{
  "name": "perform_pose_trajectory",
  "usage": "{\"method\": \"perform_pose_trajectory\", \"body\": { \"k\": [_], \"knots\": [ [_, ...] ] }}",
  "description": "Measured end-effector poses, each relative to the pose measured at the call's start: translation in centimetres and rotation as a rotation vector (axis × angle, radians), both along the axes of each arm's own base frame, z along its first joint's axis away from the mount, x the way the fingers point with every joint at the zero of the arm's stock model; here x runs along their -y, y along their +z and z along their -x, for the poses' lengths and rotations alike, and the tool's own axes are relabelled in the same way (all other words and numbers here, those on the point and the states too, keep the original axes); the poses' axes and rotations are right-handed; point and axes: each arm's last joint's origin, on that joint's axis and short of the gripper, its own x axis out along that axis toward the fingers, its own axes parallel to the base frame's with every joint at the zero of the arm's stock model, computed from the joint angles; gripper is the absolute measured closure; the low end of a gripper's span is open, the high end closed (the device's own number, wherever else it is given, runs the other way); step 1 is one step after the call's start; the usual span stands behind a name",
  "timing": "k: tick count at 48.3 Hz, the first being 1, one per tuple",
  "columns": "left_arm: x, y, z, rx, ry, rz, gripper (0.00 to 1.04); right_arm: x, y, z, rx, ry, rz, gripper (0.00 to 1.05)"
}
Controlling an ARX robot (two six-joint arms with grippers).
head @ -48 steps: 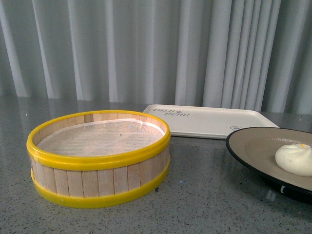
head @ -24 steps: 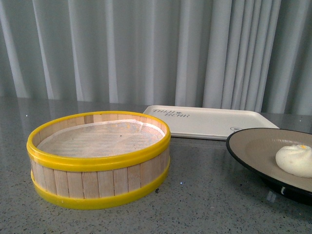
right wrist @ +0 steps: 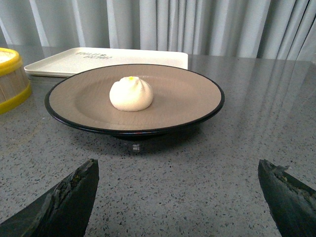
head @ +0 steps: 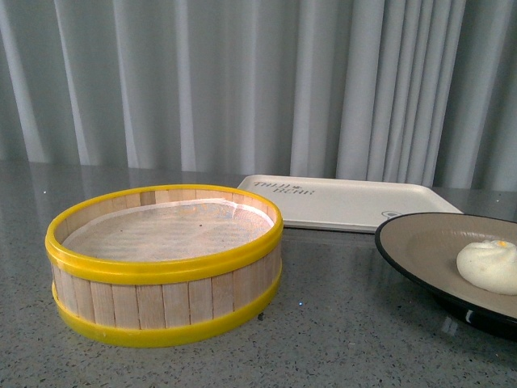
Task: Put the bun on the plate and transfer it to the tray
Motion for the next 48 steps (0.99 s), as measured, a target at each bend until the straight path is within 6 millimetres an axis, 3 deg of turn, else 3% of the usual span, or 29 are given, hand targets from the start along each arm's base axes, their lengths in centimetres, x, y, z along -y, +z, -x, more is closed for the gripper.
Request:
{"method": "perform_pose_trajectory", "body": {
  "k": [10, 22, 27, 33, 37, 42, 48],
  "knots": [
    [0.0, 0.0, 0.0, 0.000, 0.000, -0.001, 0.05, 0.0, 0.0, 0.0, 0.000, 0.000, 0.000, 0.08],
    [0.0, 0.0, 0.0, 0.000, 0.000, 0.000, 0.07, 0.0, 0.0, 0.0, -0.001, -0.004, 0.001, 0.08],
    [0.0, 0.0, 0.0, 0.000, 0.003, 0.000, 0.07, 0.2, 0.8, -0.5, -0.049, -0.140, 0.088, 0.08],
    [0.0, 0.0, 0.0, 0.000, 0.000, 0.000, 0.07, 0.2, 4.1, -1.1, -0.071, -0.045, 0.296, 0.08],
    [0.0, 0.0, 0.0, 0.000, 0.000, 0.000, 0.07, 0.0, 6.8, -1.0, -0.110, 0.119, 0.559, 0.08],
    [0.0, 0.0, 0.0, 0.000, 0.000, 0.000, 0.07, 0.0, 7.8, -0.7, -0.208, 0.261, 0.827, 0.08],
    [0.0, 0.0, 0.0, 0.000, 0.000, 0.000, 0.07, 0.7, 7.8, -1.8, -0.256, 0.318, 1.048, 0.08]
  ]
}}
